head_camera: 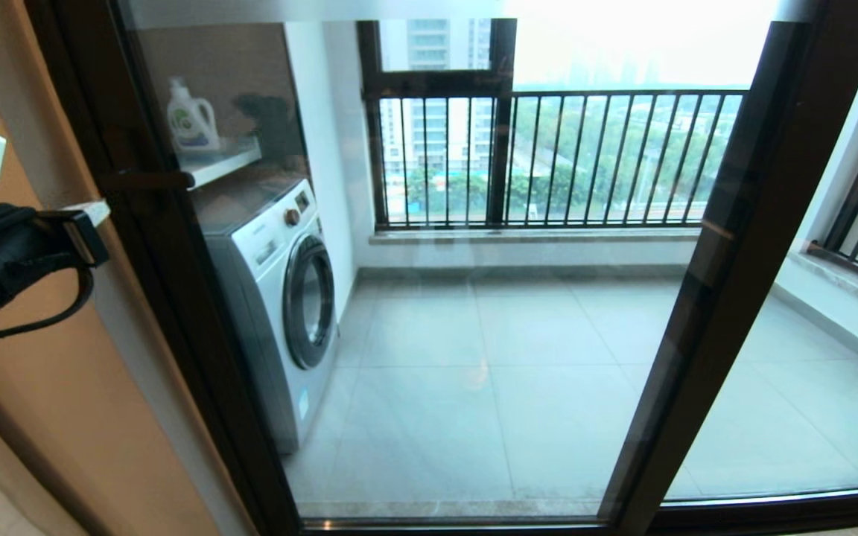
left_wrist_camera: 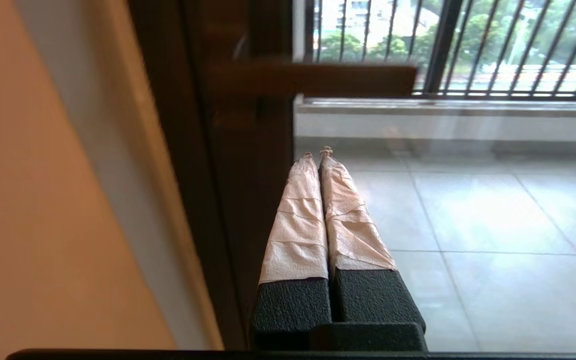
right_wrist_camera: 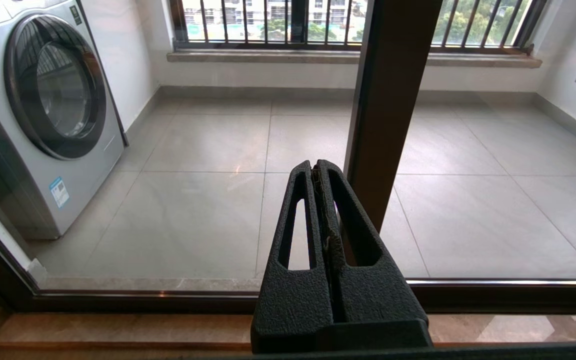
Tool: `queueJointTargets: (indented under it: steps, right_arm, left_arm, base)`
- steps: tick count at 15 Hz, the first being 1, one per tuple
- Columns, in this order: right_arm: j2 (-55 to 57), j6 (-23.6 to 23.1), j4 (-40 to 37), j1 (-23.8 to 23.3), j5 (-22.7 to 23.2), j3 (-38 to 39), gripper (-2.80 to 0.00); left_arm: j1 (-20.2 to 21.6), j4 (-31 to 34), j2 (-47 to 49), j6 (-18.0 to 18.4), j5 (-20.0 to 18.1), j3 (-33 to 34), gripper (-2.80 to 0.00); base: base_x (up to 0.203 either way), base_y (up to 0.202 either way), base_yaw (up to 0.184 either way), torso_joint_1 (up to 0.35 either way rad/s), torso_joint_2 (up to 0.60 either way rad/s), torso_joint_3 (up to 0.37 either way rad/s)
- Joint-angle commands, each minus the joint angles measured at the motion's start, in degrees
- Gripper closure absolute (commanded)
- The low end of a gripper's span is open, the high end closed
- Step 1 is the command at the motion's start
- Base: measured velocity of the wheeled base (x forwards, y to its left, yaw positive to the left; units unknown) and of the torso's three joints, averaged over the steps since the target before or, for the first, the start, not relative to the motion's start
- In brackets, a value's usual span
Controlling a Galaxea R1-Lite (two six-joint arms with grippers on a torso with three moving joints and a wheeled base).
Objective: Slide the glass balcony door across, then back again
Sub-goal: Open the slid door
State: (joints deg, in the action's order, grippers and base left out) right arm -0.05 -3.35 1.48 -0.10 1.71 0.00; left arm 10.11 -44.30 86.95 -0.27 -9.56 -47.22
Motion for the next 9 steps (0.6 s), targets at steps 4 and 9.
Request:
queueJointTargets:
  steps: [4, 9]
  right_arm:
    - [0.0, -0.1, 0.0, 0.0, 0.1, 0.7, 0.00]
    - [0.0, 0.0, 0.0, 0.0, 0.1, 0.7, 0.00]
  left_arm:
    - [-3.8, 4.4, 0.4, -0.1, 0.5, -10.5, 0.00]
    - [-5.0, 7.0, 11.2, 0.0, 0.7, -20.2, 0.00]
  base:
    - [0.000, 0.000, 0.000, 0.000, 0.00, 0.000]
    - [0.000, 0.000, 0.000, 0.000, 0.00, 0.000]
